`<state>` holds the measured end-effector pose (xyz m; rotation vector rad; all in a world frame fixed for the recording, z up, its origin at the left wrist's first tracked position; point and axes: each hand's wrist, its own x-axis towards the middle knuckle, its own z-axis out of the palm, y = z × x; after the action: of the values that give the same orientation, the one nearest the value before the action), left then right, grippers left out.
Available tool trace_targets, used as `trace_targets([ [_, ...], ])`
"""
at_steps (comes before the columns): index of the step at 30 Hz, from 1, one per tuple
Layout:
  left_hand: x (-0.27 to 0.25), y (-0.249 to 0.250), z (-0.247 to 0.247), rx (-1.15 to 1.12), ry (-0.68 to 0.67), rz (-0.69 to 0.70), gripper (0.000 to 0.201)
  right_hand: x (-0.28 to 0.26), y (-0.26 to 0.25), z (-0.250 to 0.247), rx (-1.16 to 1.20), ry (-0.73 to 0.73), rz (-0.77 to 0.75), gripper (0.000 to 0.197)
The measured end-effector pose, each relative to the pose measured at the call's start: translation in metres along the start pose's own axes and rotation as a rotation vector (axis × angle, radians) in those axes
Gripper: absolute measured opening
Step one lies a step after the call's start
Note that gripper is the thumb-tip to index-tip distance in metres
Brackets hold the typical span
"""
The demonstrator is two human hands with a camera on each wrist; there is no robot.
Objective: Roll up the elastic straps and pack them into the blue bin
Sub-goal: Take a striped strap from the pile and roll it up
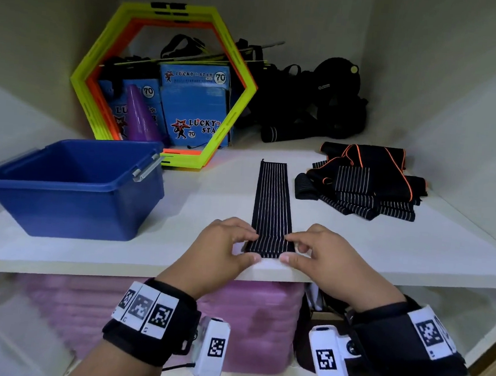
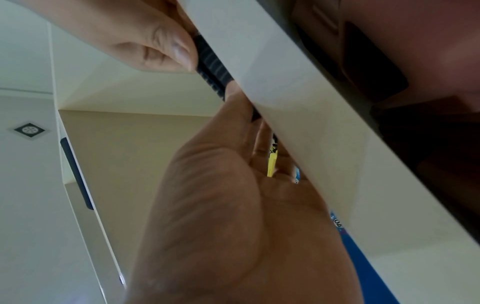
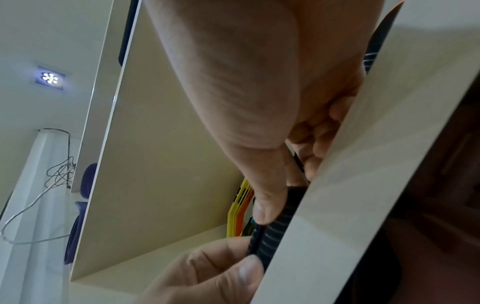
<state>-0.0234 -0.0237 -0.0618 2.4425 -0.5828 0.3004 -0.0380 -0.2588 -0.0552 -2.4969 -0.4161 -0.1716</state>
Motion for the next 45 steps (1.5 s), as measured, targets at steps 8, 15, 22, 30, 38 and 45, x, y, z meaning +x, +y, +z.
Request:
trace_targets([
  [8,0.009,0.013,0.002,-0.233,0.161,-0.137,0.027,0.014,-0.005,0.011,0.039,0.183,0.106,0.060],
  [15,0.017,0.009,0.007,-0.276,0.242,-0.248,0.016,0.012,0.000,0.002,0.046,0.089,0.091,0.050],
  [22,0.017,0.009,0.007,-0.307,0.214,-0.269,0.015,0.012,-0.002,0.008,0.107,0.207,0.166,0.053],
  [30,0.020,0.011,0.006,-0.128,0.142,-0.202,0.037,0.005,-0.005,0.012,0.141,0.319,0.196,0.014],
  [38,0.024,0.014,0.005,0.017,0.170,-0.093,0.010,0.004,-0.005,0.017,-0.007,0.249,0.045,0.031],
  [45,0.018,0.008,0.001,0.010,0.062,-0.001,0.029,0.001,-0.003,0.004,-0.114,0.039,-0.003,0.058],
])
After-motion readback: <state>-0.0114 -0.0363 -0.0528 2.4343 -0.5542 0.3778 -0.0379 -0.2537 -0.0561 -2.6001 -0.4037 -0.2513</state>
